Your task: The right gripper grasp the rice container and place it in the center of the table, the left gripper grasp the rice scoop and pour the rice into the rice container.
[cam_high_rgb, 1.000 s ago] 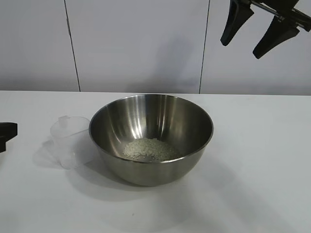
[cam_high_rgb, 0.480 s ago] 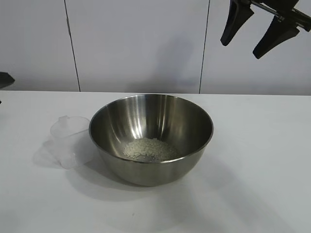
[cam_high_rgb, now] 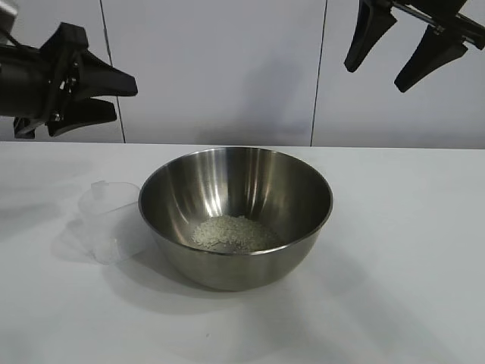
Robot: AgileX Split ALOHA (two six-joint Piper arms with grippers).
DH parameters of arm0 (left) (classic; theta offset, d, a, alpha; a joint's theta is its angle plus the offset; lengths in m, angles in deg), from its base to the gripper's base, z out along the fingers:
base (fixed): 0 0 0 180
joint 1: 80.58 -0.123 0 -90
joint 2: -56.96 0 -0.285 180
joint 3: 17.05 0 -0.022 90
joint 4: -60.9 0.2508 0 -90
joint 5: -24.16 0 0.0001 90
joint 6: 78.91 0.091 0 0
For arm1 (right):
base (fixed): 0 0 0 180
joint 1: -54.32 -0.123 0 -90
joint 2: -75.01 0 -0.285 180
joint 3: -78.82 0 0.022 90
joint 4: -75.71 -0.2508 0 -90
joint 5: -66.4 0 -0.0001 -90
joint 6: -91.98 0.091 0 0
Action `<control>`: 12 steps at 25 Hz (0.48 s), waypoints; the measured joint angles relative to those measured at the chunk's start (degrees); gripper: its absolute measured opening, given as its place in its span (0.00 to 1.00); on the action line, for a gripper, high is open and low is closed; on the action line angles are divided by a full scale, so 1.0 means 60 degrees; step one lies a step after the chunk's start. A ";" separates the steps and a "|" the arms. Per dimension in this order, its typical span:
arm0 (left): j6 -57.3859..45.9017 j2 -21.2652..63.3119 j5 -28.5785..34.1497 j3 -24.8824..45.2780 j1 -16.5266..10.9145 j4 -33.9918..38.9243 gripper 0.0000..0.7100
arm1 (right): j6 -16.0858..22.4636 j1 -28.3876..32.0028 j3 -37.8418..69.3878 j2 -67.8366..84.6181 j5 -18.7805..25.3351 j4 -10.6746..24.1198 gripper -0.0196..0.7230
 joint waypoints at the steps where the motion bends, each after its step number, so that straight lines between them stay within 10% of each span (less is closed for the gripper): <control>1: -0.0722 -0.0011 0.0255 -0.0413 0.0000 0.1145 0.57 | -0.0022 0.0000 0.0000 0.0000 0.0011 0.0000 0.69; 12: -0.3488 0.0358 -0.0088 -0.3186 -0.0039 0.3341 0.57 | -0.0054 0.0000 0.0000 0.0000 -0.0029 0.0000 0.69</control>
